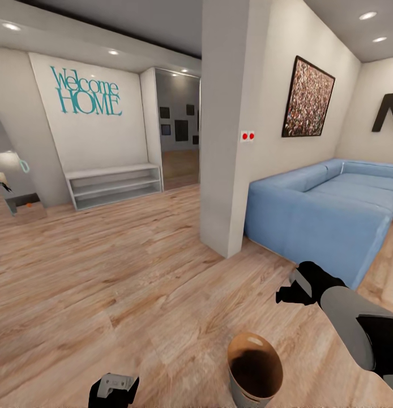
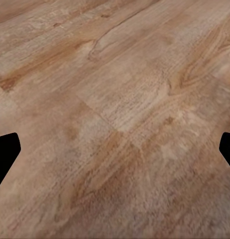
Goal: Put the three can of soda from the living room inside the tash can in the kitchen.
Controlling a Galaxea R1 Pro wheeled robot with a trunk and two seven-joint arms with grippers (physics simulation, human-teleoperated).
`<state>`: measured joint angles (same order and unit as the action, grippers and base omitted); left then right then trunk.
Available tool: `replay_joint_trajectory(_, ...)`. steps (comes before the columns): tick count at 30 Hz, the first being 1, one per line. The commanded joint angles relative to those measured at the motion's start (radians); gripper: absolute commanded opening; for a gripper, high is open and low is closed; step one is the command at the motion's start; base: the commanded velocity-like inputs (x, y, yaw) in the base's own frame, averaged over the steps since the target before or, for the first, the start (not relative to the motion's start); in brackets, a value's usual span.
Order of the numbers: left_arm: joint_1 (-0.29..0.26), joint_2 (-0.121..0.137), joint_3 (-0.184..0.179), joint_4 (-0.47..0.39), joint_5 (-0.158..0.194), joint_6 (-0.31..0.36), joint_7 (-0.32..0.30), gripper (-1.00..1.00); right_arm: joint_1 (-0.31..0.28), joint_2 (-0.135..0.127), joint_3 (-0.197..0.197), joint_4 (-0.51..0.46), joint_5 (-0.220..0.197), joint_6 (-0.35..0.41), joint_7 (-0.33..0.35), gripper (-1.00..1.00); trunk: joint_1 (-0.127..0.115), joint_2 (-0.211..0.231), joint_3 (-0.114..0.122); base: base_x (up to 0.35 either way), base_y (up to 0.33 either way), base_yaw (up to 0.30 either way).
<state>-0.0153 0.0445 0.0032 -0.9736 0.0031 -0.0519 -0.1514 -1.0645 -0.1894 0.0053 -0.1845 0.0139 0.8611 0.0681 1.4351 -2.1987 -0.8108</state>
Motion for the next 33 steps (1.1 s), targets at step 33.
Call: replay_joint_trajectory(33,0.000,0.000,0.000,0.000,0.000,0.000,0.000,1.00,0.000,-0.005,0.027,0.013,-0.001,0.013,0.002,1.00,0.127,-0.231,-0.103,0.000,0.000,0.000)
